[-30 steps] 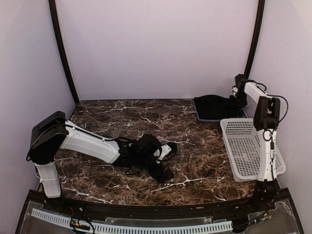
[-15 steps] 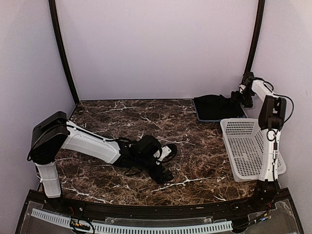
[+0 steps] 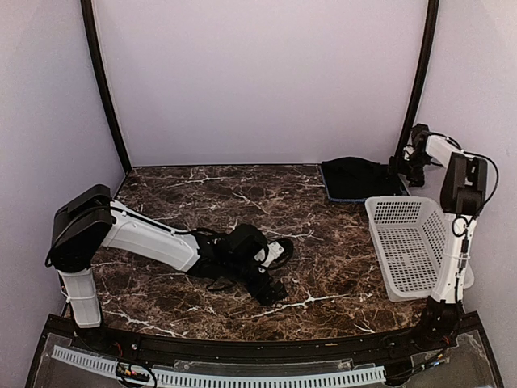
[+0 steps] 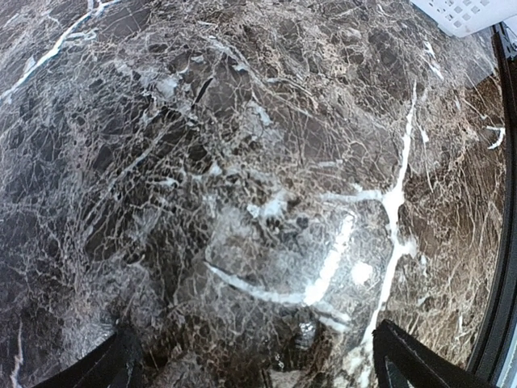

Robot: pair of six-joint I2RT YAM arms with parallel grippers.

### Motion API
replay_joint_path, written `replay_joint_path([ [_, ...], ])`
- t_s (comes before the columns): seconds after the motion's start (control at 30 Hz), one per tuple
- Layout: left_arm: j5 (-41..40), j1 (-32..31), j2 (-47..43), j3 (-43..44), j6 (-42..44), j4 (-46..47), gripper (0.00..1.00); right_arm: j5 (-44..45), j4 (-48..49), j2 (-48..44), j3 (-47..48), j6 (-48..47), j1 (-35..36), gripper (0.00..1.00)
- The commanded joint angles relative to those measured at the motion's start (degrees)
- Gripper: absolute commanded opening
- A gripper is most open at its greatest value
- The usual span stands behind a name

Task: Fold and stack the mixed laundry pile
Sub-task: Place the square-folded T-shirt at the corner of the board, then adjust the square-folded T-shirt at the corner of the board.

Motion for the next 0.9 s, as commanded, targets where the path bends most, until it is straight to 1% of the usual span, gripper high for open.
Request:
replay_joint_path([
  [0.0,0.8,0.2,-0.1,0.1,-0.1,0.1,0.99,2.7,7.5,-14.1,-5.4,-1.6,3.7,0.98],
  [0.1,0.6,0.2,-0.2,0.2,-0.2,0.1,0.99,0.7,8.9,-18.4,-9.3,-1.8,5.1,0.96],
  [0.17,0.4,0.2,-0.3,0.1,-0.4,0.5,0.99,-3.0,9.6,-20.1,-11.3,-0.6,5.5,0.93],
  [0.23,0.4,0.2,-0.2,0.1,-0.5,0.6,0.99,-5.2,9.0,-20.2,-11.8,0.6,5.9,0.87],
  [0.33,0.2,0.2,-0.3,0.0,-0.6,0.8,0.99,-7.5,8.0,-19.4,-11.9,1.9,6.8,0.72],
  [0.47,0.0,0.3,-0.3,-0.1,-0.6,1.2,0.99,-10.7,7.7,-17.3,-12.8,4.1,8.4,0.65],
  [0.53,-0.1,0.2,-0.2,-0.1,-0.5,1.5,0.99,-10.3,7.0,-15.8,-12.9,4.6,9.1,0.61],
  [0.63,-0.1,0.2,-0.2,-0.2,-0.6,1.8,0.99,-9.4,7.6,-14.7,-14.3,5.6,9.8,0.59],
  [0.73,-0.1,0.2,-0.3,-0.2,-0.2,1.7,0.99,-8.2,9.8,-14.7,-16.3,7.0,9.9,0.62],
  [0.87,-0.3,0.2,-0.2,-0.2,0.4,1.7,0.99,-7.4,12.7,-13.8,-18.2,8.5,9.9,0.62],
])
